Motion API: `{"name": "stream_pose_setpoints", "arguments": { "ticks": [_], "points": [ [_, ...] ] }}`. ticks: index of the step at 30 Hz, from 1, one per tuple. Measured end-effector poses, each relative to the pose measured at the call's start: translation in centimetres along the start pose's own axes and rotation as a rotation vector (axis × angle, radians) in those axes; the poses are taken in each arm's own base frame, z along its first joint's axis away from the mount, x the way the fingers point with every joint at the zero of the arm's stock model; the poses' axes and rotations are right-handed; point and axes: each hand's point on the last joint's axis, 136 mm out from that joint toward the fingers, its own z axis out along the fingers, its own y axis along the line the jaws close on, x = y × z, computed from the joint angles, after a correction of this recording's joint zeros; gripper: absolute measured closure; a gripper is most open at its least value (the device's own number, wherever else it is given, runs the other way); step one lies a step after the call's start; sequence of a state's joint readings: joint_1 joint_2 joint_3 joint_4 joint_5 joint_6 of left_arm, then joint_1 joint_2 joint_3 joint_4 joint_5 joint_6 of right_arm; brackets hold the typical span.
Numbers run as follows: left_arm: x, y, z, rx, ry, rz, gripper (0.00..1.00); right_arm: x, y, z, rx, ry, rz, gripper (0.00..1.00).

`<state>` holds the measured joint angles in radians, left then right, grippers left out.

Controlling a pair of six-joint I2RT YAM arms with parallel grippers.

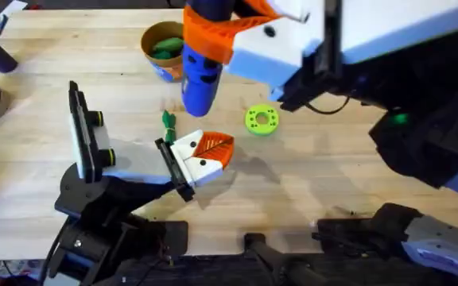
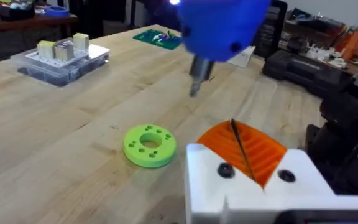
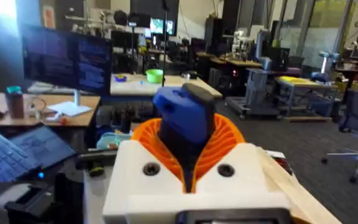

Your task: Pick up the gripper from the table and insert it into the empty holder that is missing its gripper. Then pick up a screw, insert it into the mounting hole, and use the screwdriver to tighten it. Finally, clean up the table by picking up the vegetable and placing it into the bucket.

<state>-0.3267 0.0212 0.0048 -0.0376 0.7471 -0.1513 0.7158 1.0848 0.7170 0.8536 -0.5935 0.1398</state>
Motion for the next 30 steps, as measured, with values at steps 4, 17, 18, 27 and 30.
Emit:
{"name": "stream_pose_setpoints", "arguments": {
  "ticks": [4,17,18,27,30],
  "points": [
    [0.0,0.0,0.0,0.000,0.000,0.000,0.986,-0.9,0.4,-0.3,-0.007,-0.019,0.065,0.962],
    [0.0,0.0,0.0,0.000,0.000,0.000,0.986,1.0,0.6,-0.1,-0.011,0.048,0.159,0.963],
    [0.0,0.0,0.0,0.000,0.000,0.000,0.986,1.0,0.6,0.0,-0.010,0.048,0.161,0.963],
    [0.4,0.1,0.0,-0.002,0.013,-0.012,0.986,2.7,0.9,0.7,-0.025,0.082,0.192,0.962],
    [0.4,0.1,0.0,-0.002,0.013,-0.012,0.986,3.2,1.2,1.0,-0.037,0.089,0.201,0.963]
  ]
}}
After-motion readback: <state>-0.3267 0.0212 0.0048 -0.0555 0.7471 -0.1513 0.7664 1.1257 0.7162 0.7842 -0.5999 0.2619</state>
